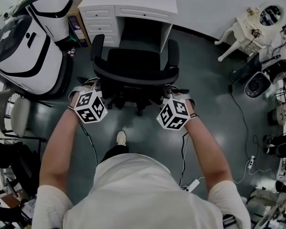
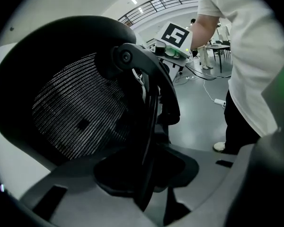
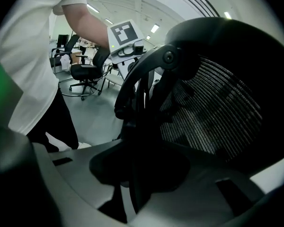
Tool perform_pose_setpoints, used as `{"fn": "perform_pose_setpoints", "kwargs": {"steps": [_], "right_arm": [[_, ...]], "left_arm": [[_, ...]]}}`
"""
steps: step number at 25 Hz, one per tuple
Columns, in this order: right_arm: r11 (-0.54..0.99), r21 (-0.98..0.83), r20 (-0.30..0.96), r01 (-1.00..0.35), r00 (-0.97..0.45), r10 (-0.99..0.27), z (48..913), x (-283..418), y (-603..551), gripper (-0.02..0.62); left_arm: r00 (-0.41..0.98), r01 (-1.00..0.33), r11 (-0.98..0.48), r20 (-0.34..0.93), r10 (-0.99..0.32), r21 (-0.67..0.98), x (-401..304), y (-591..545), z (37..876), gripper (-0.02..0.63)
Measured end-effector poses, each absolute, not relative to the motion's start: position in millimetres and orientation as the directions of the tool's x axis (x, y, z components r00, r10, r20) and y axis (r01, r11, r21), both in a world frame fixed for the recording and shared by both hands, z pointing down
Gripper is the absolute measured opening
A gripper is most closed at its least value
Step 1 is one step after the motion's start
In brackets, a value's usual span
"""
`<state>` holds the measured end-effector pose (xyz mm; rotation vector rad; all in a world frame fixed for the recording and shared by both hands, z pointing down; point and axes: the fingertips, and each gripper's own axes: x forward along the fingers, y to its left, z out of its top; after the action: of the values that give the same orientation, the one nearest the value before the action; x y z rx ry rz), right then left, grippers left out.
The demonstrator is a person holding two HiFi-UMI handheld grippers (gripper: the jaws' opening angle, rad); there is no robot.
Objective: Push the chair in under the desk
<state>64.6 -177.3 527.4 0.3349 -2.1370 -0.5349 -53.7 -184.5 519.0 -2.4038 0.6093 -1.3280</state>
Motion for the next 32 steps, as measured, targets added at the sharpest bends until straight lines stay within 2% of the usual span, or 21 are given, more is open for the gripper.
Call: {"fn": "perform_pose_setpoints", "kwargs": {"steps": [16,32], "right_arm": [[0.869,0.484,0.705,-0.100,-0.544,-0.455,531.0,27.2,-249.0,0.110],[0.858,0.499,0.693,-0.119,-0.540,-0.478,529.0,28.6,-311.6,0.112]], "left_arm": [[0.506,-0.160,-0.863,0.711,-0.488,-0.479,-91.4,-261.1,521.7,0.140],[0.515,-0.150,-0.872,0.715,-0.472,-0.467,-89.9,-327.7,519.9,0.144]]}}
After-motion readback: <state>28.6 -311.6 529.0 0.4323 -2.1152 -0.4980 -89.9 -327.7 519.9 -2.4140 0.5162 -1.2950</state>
